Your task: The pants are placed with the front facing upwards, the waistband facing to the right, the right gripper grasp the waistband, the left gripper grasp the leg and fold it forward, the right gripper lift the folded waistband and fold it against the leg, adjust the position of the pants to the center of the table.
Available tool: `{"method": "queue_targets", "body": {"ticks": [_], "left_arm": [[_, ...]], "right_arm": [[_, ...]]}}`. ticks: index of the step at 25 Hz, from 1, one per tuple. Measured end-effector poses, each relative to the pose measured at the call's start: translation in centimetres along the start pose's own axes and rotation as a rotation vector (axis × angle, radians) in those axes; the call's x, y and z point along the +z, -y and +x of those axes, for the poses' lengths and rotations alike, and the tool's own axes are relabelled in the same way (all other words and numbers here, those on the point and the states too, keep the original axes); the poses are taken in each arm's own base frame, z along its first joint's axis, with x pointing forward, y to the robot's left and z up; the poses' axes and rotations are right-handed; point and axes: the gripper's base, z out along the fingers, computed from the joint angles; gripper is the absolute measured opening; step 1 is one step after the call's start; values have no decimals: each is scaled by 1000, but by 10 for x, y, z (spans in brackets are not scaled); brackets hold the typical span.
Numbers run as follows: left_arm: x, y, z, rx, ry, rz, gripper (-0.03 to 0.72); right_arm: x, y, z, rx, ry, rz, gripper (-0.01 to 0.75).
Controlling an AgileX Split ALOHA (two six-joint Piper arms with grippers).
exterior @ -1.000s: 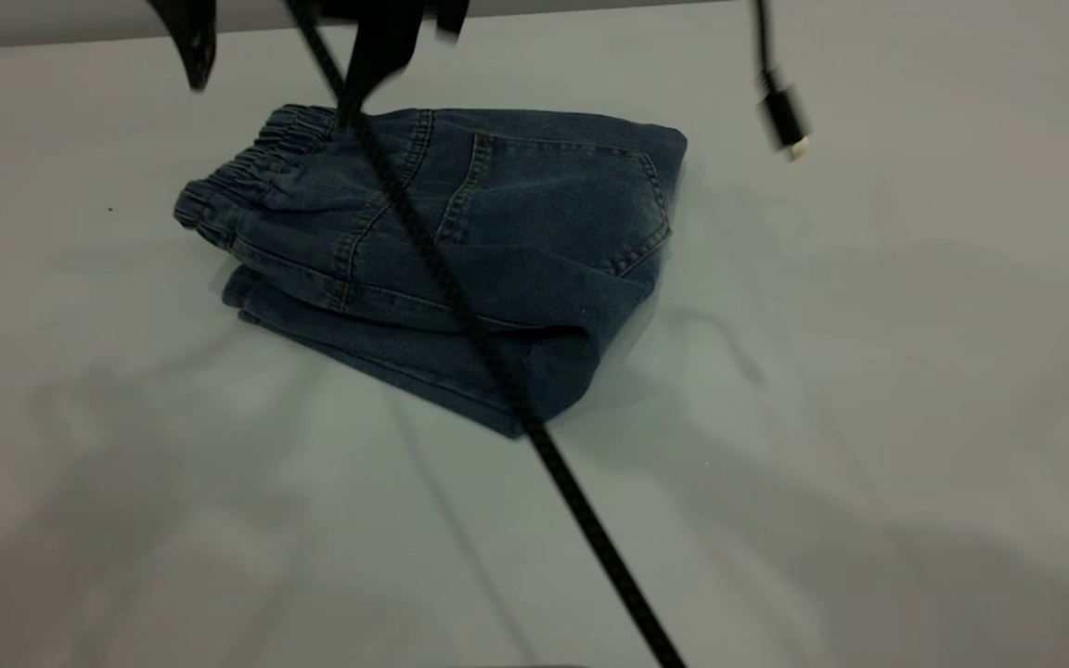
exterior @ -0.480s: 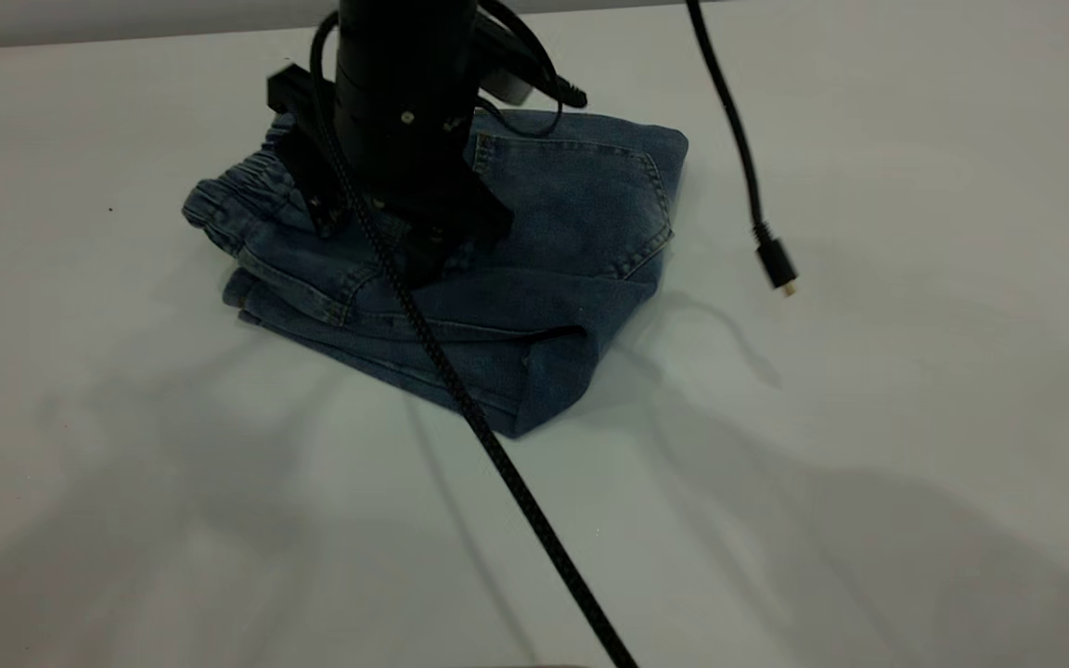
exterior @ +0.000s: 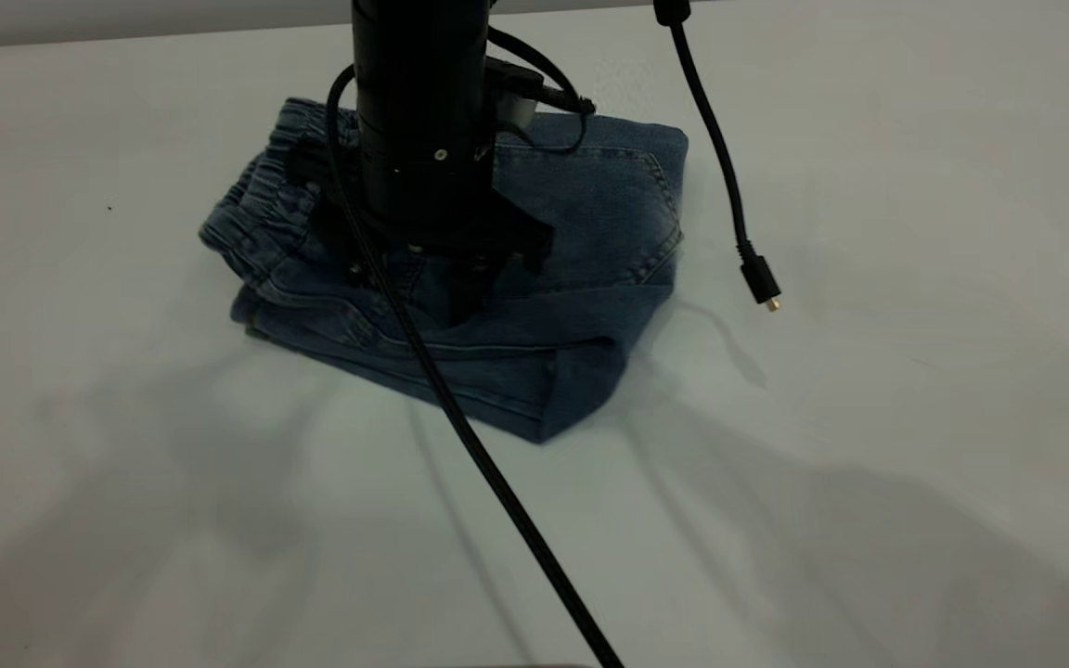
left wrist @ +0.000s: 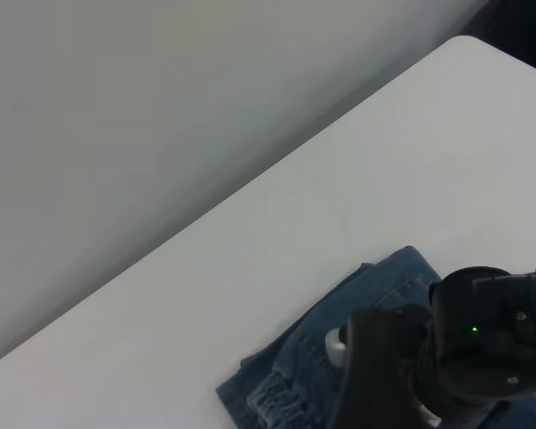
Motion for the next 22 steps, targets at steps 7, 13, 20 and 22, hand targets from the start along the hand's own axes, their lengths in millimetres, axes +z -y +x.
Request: {"method": "queue_targets", "body": {"ticks": [7, 13, 20, 22], "left_arm": [[0, 0, 0, 0, -1, 1, 440], [0, 0, 0, 0, -2, 1, 440], [0, 0, 0, 0, -2, 1, 440], [0, 0, 0, 0, -2, 1, 440]], "right_arm": [[-2, 18, 0, -226, -14, 207, 463], [-6, 19, -2, -344, -16, 235, 463], [-58, -13, -2, -523, 59, 113, 463], [-89, -24, 1, -603, 110, 54, 463]]}}
